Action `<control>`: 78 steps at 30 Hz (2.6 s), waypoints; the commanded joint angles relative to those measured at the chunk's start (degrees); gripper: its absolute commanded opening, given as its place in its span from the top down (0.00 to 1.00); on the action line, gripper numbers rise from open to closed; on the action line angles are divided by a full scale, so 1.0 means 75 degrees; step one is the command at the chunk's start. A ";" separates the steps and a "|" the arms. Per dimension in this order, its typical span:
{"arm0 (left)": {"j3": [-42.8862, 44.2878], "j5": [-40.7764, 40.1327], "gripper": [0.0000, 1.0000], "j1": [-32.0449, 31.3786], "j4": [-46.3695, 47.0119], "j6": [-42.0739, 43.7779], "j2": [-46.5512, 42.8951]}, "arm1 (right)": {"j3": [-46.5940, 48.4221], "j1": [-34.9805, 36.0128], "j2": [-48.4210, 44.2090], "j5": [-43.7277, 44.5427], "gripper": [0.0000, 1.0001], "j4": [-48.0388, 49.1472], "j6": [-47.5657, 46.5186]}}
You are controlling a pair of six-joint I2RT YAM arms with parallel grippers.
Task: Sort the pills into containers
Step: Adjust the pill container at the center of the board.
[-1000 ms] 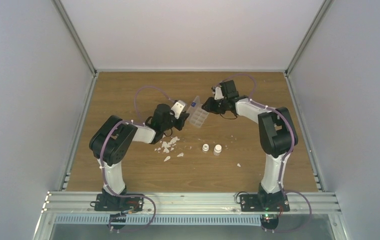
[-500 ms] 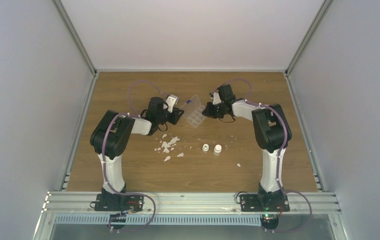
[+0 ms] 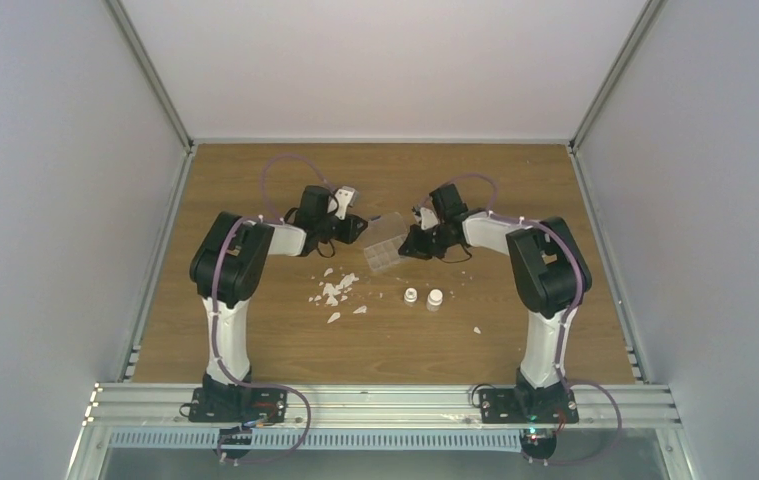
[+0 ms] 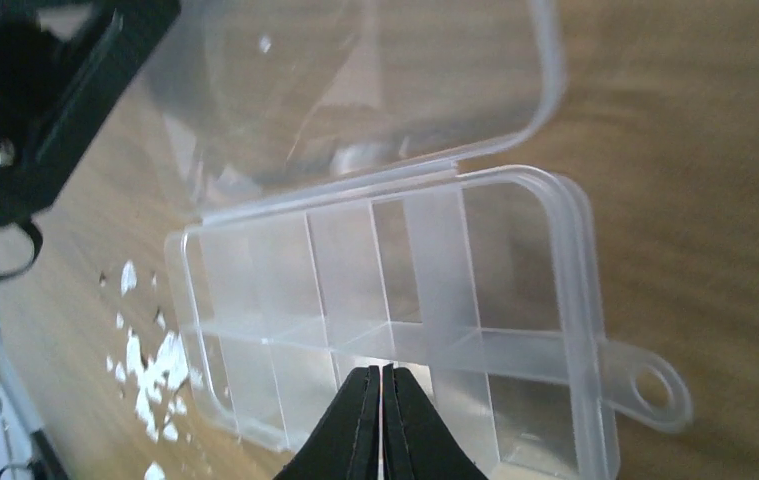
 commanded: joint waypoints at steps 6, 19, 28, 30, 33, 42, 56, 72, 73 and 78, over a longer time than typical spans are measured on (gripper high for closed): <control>0.0664 -0.0059 0.35 -0.0363 -0.0404 0.0430 0.0334 | -0.0440 0.0254 -0.0561 -0.0828 0.71 -0.0292 0.0443; 0.0803 0.0120 0.24 -0.0417 -0.0069 0.0674 -0.0446 | 0.0098 0.0329 -0.1916 0.0540 0.20 -0.0574 0.0117; 0.0071 0.0010 0.01 -0.0417 0.0569 0.0973 -0.1978 | -0.0419 0.0326 -0.3528 0.1649 0.00 -0.0715 -0.0859; -0.0268 0.0038 0.01 -0.0418 0.1017 0.1050 -0.2347 | -0.0579 0.0384 -0.3770 0.2058 0.00 -0.1101 -0.1002; -0.0941 -0.0193 0.01 -0.0390 0.1905 0.1373 -0.3001 | -0.0613 0.0970 -0.3921 0.3000 0.00 -0.1976 -0.1127; -0.1144 0.3875 0.01 0.0362 0.1714 0.2710 -0.4137 | -0.0479 0.2666 -0.3541 0.4266 0.00 -0.3403 -0.1168; -0.1570 0.4124 0.01 0.0068 0.0154 0.4026 -0.5656 | -0.1088 0.3052 -0.3131 0.4327 0.00 -0.3611 -0.1130; -0.2478 -0.7336 0.01 -0.0340 0.2494 -0.0166 -0.6287 | -0.1059 0.3051 -0.2538 0.4093 0.01 -0.3139 -0.1389; -0.2751 -0.7668 0.01 -0.0389 0.3095 -0.0076 -0.6282 | -0.1069 0.3057 -0.2529 0.4069 0.01 -0.3103 -0.1395; -0.4186 -0.9209 0.01 -0.0402 0.6476 0.0145 -0.5716 | -0.1062 0.3052 -0.2449 0.4050 0.01 -0.3021 -0.1409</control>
